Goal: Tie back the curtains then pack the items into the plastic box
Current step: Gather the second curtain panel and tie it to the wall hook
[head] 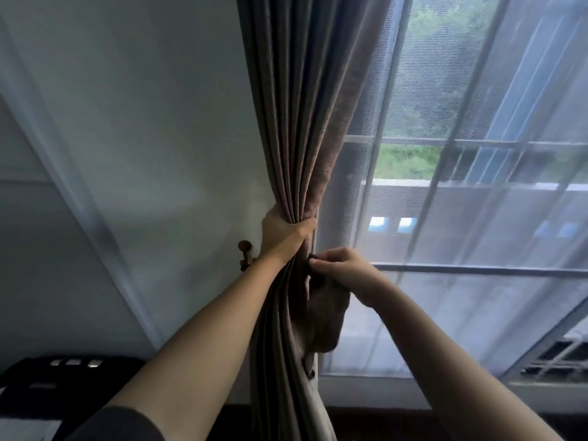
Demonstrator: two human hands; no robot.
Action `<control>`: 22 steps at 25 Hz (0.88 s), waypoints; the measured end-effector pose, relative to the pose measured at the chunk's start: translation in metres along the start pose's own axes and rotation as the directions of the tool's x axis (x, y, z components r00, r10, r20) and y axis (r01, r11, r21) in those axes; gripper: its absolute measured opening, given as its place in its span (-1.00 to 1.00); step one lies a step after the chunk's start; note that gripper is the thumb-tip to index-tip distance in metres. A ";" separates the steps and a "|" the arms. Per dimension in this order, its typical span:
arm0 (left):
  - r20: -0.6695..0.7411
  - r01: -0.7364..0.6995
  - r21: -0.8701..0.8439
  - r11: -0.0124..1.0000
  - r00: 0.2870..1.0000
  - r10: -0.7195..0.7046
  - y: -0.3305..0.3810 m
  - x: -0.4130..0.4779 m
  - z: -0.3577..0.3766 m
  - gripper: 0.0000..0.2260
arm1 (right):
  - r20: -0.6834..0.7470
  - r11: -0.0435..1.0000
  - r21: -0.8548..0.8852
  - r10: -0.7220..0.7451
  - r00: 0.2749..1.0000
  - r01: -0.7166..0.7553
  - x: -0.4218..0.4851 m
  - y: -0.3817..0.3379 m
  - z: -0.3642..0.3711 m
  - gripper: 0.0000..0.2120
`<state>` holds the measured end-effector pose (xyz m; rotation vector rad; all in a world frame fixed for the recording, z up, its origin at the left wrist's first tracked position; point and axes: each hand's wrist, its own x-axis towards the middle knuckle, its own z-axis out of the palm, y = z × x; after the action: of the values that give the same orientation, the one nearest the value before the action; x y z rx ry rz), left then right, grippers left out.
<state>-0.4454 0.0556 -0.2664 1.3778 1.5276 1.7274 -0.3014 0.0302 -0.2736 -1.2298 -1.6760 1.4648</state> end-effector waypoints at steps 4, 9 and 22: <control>-0.028 0.054 0.017 0.998 0.998 -0.053 0.005 -0.008 0.006 -0.88 | -0.205 0.957 0.286 0.009 0.979 0.051 -0.034 0.012 0.047 -0.73; -0.019 0.150 0.073 0.986 0.989 -0.149 0.017 -0.017 0.009 -0.82 | -0.432 0.965 0.136 -0.146 0.890 0.225 -0.053 0.025 0.099 -0.74; 0.282 0.199 0.528 0.825 0.876 -0.392 0.042 -0.002 0.003 -0.60 | -0.432 0.838 0.463 -0.071 0.899 0.288 -0.040 0.034 0.115 -0.60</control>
<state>-0.4311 0.0436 -0.2288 1.4849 1.8931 0.8416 -0.3779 -0.0555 -0.3258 -0.9472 -0.9983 1.3141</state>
